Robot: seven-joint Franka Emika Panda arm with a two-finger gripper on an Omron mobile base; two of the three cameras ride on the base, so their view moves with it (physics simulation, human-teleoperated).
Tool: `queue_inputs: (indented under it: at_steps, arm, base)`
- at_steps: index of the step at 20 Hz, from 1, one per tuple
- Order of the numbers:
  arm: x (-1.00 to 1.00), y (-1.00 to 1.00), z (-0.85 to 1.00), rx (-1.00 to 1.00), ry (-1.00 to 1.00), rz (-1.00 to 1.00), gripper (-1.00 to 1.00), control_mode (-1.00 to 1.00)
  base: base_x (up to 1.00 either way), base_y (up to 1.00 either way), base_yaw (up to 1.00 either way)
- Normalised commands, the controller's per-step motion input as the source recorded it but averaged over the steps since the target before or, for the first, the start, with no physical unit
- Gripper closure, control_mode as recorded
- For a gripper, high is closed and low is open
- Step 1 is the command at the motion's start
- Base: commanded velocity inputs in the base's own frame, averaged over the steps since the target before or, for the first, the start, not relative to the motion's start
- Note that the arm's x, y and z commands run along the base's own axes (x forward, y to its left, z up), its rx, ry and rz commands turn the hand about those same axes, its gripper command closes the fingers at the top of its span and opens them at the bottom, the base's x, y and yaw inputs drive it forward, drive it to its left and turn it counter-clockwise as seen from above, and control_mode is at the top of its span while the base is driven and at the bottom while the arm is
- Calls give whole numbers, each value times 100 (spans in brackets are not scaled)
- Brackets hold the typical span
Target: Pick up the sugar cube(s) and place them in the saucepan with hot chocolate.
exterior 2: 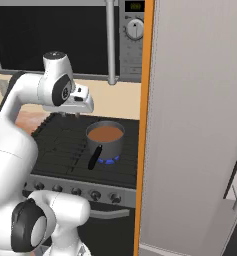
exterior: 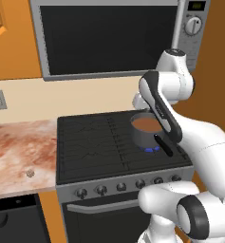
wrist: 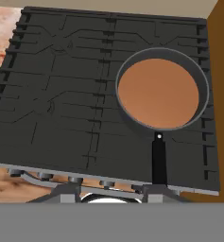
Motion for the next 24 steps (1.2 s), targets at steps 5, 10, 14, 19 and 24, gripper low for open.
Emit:
queue_inputs:
  at_steps: [5, 10, 14, 19, 24]
  arm:
    - [-16, -2, -1, 1, -5, 0, -100, -100]
    - [-59, 7, -6, 5, -24, 29, -100, -100]
    - [-68, 94, -19, 0, -9, 36, -100, -100]
    - [-53, 100, -13, 0, -2, 40, -100, -100]
    - [-32, 100, 0, -4, 0, 32, -100, -100]
  base:
    - [0, 0, 0]
    - [0, 0, 0]
    - [0, 0, 0]
    - [0, 0, 0]
    - [0, 0, 0]
